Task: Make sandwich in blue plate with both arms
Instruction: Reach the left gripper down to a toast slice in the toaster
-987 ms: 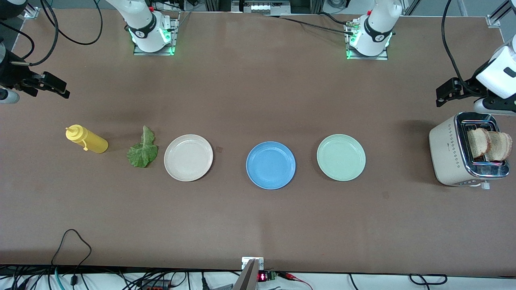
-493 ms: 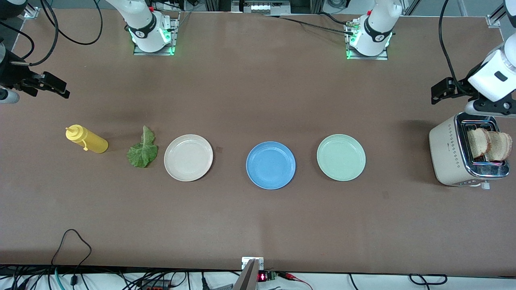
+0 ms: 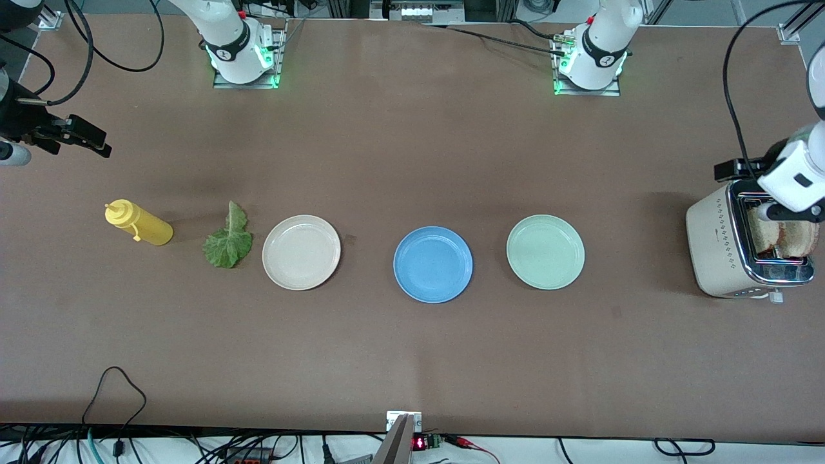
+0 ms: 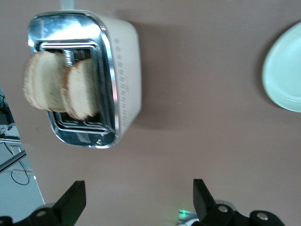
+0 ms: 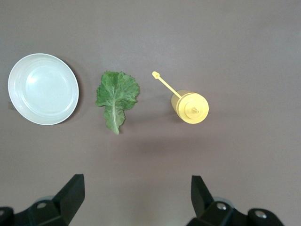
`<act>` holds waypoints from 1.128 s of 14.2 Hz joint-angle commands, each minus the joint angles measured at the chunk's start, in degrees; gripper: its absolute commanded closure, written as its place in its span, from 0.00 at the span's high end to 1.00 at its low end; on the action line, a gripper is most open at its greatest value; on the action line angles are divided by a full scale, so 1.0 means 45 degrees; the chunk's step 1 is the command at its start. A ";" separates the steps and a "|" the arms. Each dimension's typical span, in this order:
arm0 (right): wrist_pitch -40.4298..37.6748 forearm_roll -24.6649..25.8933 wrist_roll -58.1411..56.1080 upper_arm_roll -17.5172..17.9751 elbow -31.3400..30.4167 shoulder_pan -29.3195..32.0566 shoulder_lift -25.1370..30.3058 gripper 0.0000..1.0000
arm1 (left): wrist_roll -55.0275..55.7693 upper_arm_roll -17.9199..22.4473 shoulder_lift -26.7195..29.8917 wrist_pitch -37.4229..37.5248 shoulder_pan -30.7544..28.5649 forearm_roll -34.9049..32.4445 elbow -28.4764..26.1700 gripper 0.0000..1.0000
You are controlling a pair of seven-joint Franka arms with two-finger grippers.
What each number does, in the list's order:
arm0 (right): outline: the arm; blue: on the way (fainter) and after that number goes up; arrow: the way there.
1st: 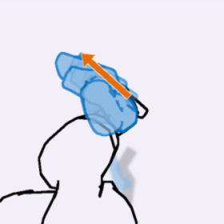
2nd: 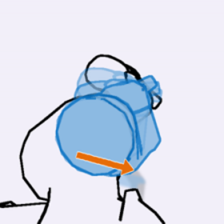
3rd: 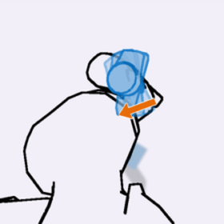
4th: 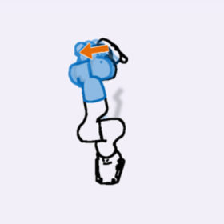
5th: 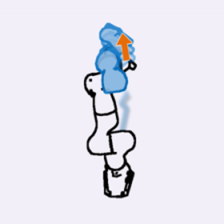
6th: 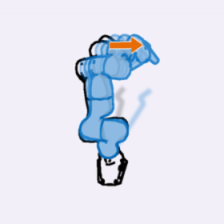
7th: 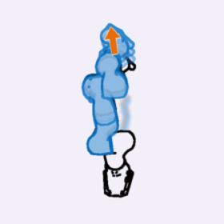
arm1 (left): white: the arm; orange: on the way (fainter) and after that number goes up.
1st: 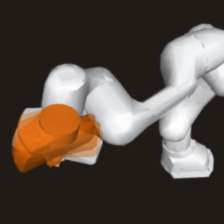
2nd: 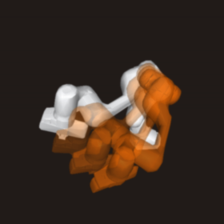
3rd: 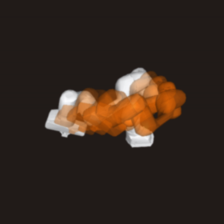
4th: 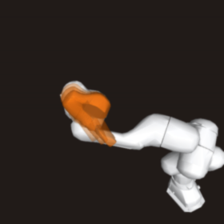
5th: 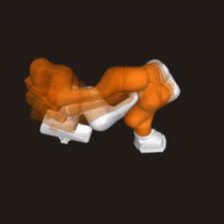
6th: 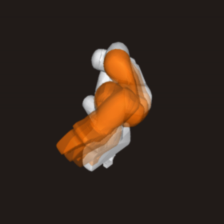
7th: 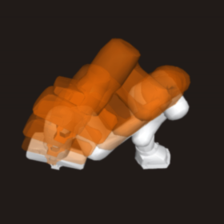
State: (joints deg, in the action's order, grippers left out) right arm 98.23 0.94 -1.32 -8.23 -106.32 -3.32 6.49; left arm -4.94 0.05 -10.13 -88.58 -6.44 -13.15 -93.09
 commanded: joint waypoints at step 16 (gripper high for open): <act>-0.0012 0.0162 -0.0155 0.0013 -0.0044 0.0034 -0.0017 1.00 | -0.4646 -0.0167 -0.2652 -0.4613 -0.3120 -0.0009 -0.0759 0.01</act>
State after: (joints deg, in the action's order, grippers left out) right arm 98.24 0.96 -1.32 -8.27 -106.34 -3.31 6.24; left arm -25.14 -0.01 -22.45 -109.02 -19.63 -13.19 -96.30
